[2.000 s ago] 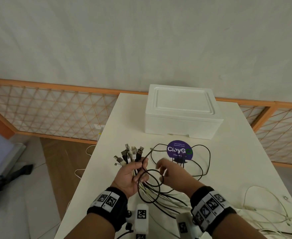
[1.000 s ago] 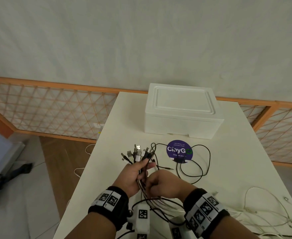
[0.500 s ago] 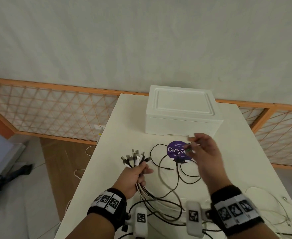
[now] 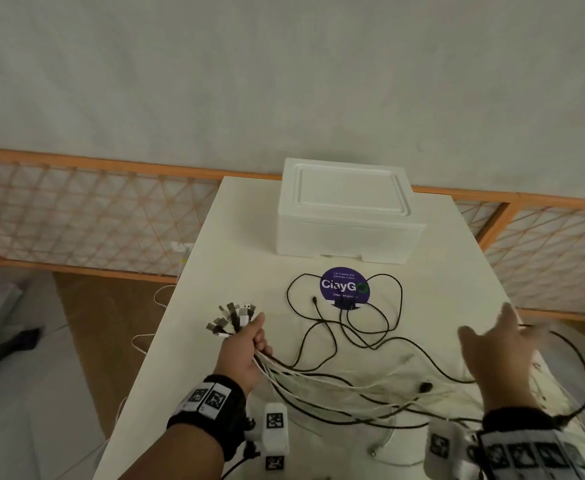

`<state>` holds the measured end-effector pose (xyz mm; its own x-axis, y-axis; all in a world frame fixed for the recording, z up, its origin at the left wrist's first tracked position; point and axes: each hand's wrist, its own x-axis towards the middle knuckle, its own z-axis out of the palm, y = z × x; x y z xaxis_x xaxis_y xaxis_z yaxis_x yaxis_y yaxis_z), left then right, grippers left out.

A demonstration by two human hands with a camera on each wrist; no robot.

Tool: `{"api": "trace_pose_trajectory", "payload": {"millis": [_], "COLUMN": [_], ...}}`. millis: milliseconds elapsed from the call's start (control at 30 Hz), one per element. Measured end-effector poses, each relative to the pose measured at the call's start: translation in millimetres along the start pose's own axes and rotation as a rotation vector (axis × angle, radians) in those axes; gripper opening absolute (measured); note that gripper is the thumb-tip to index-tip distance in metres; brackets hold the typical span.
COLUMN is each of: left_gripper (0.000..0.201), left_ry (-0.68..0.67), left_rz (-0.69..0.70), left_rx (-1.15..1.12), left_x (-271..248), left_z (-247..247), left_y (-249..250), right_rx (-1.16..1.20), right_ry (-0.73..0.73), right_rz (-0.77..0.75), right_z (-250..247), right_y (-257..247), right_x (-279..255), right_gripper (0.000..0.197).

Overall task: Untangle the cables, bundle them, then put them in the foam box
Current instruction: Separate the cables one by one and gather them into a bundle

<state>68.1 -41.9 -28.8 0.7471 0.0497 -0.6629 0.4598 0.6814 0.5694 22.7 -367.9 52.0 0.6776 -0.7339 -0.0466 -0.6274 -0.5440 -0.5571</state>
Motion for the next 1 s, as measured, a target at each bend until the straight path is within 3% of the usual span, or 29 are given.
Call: {"api": "trace_pose_trajectory", "payload": {"millis": [67,133,200,233,267,333,433,500,567,733,867,1000], "left_gripper": [0.034,0.034,0.032,0.034,0.039,0.05,0.039,0.036,0.036,0.039,0.04,0.032], "left_ry": [-0.023,-0.047,-0.092,-0.101,-0.107,-0.14,-0.149,-0.11,-0.075,-0.032,0.008,0.059], "left_rz": [0.004,0.014,0.02,0.02,0.02,0.03,0.088,0.097,0.096,0.085,0.112,0.151], "left_rx": [0.008,0.017,0.016,0.015,0.009,-0.026,-0.119,-0.156,-0.204,-0.223,-0.238,-0.237], "left_x": [-2,-7,-15,-18,-20,-22,-20,-18,-16,-8,-1,-1], "left_z": [5,11,18,19,19,16,16,18,17,23,26,21], "left_y": [-2,-4,-5,-4,-2,2,8,11,15,13,20,18], "right_rx": [-0.213,-0.26,-0.281,-0.275,-0.267,-0.305,-0.481,-0.526,-0.57,-0.67,-0.707,-0.707], "right_ry": [-0.063,-0.241,-0.615,-0.824,-0.991,-1.018,-0.872,-0.915,-0.964,-0.9,-0.779,-0.869], "right_rz": [-0.316,-0.684,-0.995,-1.051,-1.033,-0.998,-1.008,-0.986,-0.965,-0.972,-1.051,-0.804], "right_z": [25,51,74,84,91,102,101,89,72,29,28,30], "right_y": [-38,-73,-97,-103,-105,-99,-83,-73,-64,-47,-33,-10], "right_x": [-37,-75,-108,-119,-126,-126,-110,-95,-79,-50,-38,-19], "right_gripper": [0.082,0.079,0.086,0.095,0.103,0.101,0.053,0.027,0.017,0.02,0.019,0.046]}}
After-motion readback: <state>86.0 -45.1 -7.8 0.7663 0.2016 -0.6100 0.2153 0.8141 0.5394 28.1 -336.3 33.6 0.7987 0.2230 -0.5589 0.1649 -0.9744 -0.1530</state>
